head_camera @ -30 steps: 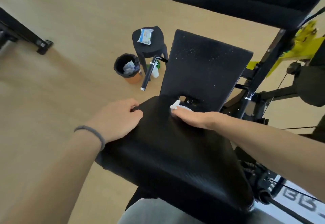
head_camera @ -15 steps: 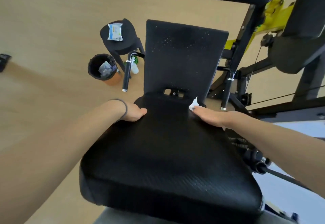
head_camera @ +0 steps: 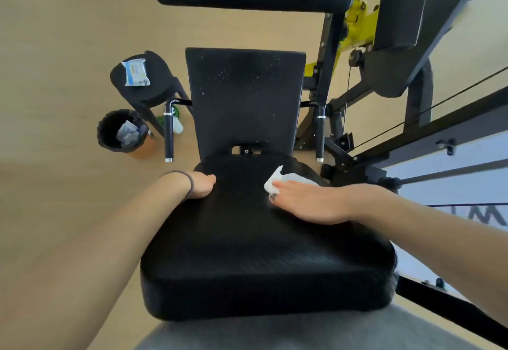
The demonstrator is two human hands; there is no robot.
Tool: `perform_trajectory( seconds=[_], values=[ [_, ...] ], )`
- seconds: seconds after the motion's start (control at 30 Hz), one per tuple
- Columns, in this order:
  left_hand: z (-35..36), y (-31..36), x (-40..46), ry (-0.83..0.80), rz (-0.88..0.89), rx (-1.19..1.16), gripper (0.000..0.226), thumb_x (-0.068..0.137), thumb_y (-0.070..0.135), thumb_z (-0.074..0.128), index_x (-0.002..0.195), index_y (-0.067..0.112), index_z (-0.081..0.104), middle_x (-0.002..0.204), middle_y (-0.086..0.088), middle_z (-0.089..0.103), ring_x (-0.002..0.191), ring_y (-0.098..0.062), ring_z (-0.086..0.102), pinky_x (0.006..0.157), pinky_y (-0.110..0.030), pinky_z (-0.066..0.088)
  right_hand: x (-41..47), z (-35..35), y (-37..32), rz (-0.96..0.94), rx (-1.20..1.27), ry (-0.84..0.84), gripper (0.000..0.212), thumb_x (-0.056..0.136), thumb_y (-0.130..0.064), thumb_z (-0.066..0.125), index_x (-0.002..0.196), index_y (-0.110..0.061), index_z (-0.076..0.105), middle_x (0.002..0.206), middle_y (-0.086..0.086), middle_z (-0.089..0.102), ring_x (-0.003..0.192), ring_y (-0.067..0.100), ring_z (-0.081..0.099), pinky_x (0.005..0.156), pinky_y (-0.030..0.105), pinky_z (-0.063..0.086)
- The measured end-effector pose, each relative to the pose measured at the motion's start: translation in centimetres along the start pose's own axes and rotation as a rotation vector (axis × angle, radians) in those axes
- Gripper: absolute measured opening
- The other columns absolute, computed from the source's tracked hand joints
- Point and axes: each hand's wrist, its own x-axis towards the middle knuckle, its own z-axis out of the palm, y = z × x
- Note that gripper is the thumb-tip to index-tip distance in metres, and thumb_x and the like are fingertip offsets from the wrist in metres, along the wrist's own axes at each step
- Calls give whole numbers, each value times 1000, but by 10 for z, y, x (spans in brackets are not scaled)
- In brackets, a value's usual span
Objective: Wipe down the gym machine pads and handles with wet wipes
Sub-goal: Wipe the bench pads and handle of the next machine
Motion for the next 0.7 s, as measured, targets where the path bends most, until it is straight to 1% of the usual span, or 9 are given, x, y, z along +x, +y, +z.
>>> perform_trajectory(
  seconds=[0.03,0.1,0.2,0.3,0.37,0.47,0.53,0.6,0.7],
  values=[
    [0,-1,1,5,10,4,58,110,37,15,153,1,31,161,-16,29,147,-29,30,116,-33,24,1,-7,-20,-56,-58,144,18,95,3,43,101,-4,58,101,22,65,88,25,57,87,26,41],
    [1,-1,-1,-5,9,-3,57,110,36,16,153,2,31,161,-15,29,147,-28,30,116,-33,24,2,-19,-49,-197,-125,443,10,78,-5,52,84,2,49,71,4,67,82,20,48,69,15,39],
    [0,-1,1,-4,15,-22,58,110,38,17,153,3,32,161,-15,29,148,-28,30,117,-35,23,18,0,-40,34,65,51,21,100,-11,41,112,3,50,81,1,50,81,14,39,79,15,46],
    [1,-1,1,0,-11,-6,60,110,40,17,153,2,33,161,-15,30,147,-29,31,117,-36,25,15,6,14,91,-93,-55,62,94,-48,27,125,0,50,95,5,50,92,27,50,90,46,46],
    [1,0,3,4,-19,-12,60,109,41,17,152,3,34,160,-15,32,146,-30,33,117,-37,26,8,13,18,234,67,-115,49,102,-38,24,130,-5,48,114,12,54,102,30,51,94,48,44],
    [1,0,3,-6,-30,-29,59,109,40,18,152,3,34,160,-15,32,146,-30,33,116,-37,26,11,6,-19,264,364,-239,49,111,-37,19,154,-16,31,164,7,22,147,24,25,124,42,17],
    [1,1,3,-7,-29,-40,60,109,41,18,153,4,34,160,-15,31,146,-30,32,116,-36,25,25,9,-27,169,276,-268,53,111,-36,23,155,-9,30,165,11,21,150,29,22,123,42,18],
    [0,-1,3,-19,-43,-53,62,109,44,19,153,5,35,159,-14,33,145,-30,33,117,-38,25,35,15,-3,335,413,-149,58,107,-39,27,145,4,37,144,27,42,125,43,48,107,50,40],
    [0,-4,7,-19,-61,-62,63,107,47,20,152,6,38,157,-14,37,143,-31,36,118,-40,27,4,18,63,616,532,-131,66,105,-53,24,153,-7,29,152,17,40,134,34,44,114,46,33]
  ],
)
